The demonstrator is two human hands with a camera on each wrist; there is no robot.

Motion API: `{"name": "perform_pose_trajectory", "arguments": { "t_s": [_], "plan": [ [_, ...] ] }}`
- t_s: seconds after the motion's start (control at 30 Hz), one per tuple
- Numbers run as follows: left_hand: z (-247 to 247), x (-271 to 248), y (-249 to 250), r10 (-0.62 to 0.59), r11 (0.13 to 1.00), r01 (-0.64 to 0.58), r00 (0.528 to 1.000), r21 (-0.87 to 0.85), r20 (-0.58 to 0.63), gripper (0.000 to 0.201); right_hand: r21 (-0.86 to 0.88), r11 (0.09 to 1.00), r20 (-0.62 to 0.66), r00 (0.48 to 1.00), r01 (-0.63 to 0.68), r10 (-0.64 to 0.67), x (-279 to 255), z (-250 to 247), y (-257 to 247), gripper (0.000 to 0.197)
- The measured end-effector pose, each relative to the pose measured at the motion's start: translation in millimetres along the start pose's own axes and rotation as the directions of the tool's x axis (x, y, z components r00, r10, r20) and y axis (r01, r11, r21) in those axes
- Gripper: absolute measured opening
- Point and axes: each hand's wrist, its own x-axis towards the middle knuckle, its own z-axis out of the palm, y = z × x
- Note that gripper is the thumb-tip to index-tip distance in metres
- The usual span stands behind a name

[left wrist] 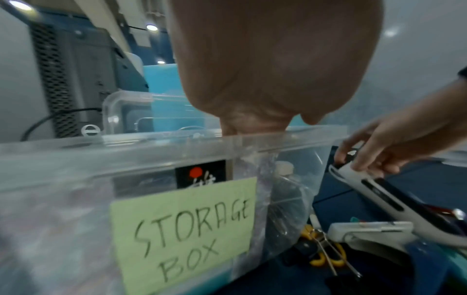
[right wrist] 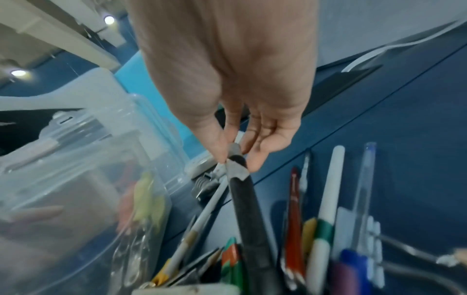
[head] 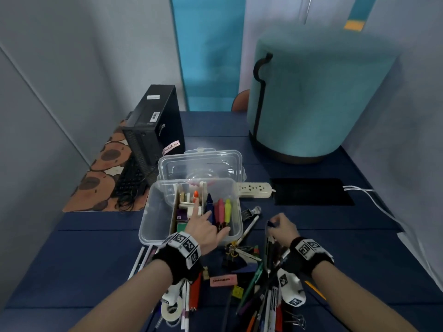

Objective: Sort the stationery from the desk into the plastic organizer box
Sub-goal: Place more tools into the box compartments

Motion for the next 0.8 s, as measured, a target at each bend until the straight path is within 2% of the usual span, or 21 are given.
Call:
{"name": "perform_pose_trajectory", "arguments": {
  "t_s": [0.17,0.23,0.37,0.43,0.5,0.63,0.73,0.8],
  "plan": [
    [-9,19,3,-0.023,0.998,0.013,0.985,0.055,0.17,0.081,0.215,0.969,-0.201,0.976,0.124,-0.08,-15,-41,3,0.05],
    [-6,23,5,-0.038,0.999,0.034,0.982,0.027,0.184,0.081,0.341,0.92,-0.288,0.953,0.194,-0.094,-20,-64,-7,0.046],
    [13,26,0,0.004,0.998,-0.009,0.997,0.059,0.075,0.094,0.67,0.659,-0.358,0.927,0.341,-0.115,-35,-101,-63,0.037],
    [15,23,-2,0.037,0.996,-0.039,0.999,0.077,0.025,0.102,0.707,0.603,-0.33,0.927,0.369,-0.18,-38,-98,-95,0.034],
    [13,21,-1,0.035,0.997,-0.036,0.999,0.061,0.012,0.103,0.678,0.65,-0.252,0.939,0.343,-0.233,-35,-78,-122,0.036],
    [9,18,1,-0.037,0.999,0.036,0.999,-0.02,-0.011,0.084,0.499,0.819,-0.037,0.951,0.284,-0.307,-25,-28,-154,0.042],
    [6,11,0,-0.004,1.0,0.004,1.0,0.016,-0.001,0.073,0.308,0.911,0.017,0.956,0.275,-0.294,-16,1,-169,0.039],
    [3,8,-1,0.011,1.0,-0.011,1.0,0.029,0.015,0.065,0.191,0.94,0.027,0.956,0.282,-0.293,-9,15,-175,0.036]
  ]
}}
